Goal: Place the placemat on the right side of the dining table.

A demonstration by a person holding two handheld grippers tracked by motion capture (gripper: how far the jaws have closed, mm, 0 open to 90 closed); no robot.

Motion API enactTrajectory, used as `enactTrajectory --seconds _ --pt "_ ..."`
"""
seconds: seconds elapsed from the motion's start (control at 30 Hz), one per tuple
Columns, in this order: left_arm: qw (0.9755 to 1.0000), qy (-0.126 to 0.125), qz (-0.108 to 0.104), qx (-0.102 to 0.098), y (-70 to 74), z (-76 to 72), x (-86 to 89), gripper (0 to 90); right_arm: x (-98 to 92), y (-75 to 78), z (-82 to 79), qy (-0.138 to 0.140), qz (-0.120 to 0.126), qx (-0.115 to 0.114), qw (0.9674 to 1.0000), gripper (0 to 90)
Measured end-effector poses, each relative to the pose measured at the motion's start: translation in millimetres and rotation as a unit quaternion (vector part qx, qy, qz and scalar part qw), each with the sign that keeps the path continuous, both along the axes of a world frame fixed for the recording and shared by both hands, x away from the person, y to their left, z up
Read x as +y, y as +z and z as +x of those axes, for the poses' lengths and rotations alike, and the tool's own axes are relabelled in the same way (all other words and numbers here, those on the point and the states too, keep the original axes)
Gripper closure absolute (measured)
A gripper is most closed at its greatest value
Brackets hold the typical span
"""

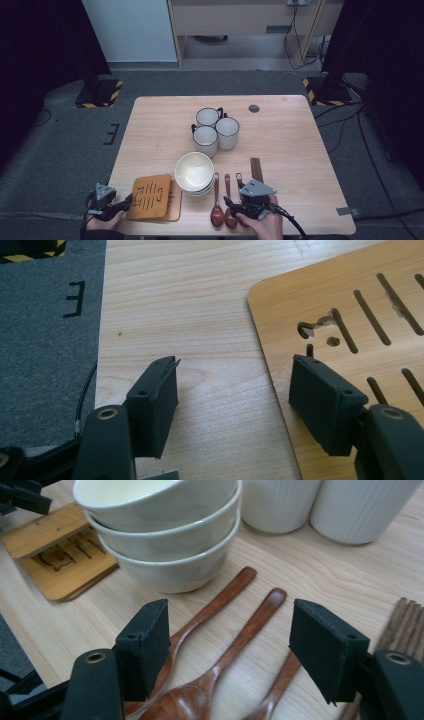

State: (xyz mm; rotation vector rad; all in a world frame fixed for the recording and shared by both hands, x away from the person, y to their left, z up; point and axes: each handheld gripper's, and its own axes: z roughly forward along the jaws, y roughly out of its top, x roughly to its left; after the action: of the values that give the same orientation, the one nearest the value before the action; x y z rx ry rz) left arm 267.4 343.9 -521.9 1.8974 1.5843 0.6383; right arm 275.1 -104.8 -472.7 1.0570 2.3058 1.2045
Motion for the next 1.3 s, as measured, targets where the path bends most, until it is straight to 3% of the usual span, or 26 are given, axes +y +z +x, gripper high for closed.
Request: enactTrajectory --seconds 0.23,0.4,1.3 --pt "1.0000 0.001 -0.001 0.000 0.0 -0.1 -0.1 36.0 14.5 -0.2 -4.8 0.010 0.007 0.000 0.9999 32.6" --pt "1.0000 0.000 -0.002 -0.001 -0.2 -0.3 0.0 36.7 27.5 -9.2 -9.7 0.018 0.025 0.012 0.9995 32.7" --pt "1.0000 -0.001 -0.002 -0.004 -0.6 -0.7 -0.2 37.4 82.0 -32.6 -22.8 0.053 0.049 0.030 0.9969 34.1"
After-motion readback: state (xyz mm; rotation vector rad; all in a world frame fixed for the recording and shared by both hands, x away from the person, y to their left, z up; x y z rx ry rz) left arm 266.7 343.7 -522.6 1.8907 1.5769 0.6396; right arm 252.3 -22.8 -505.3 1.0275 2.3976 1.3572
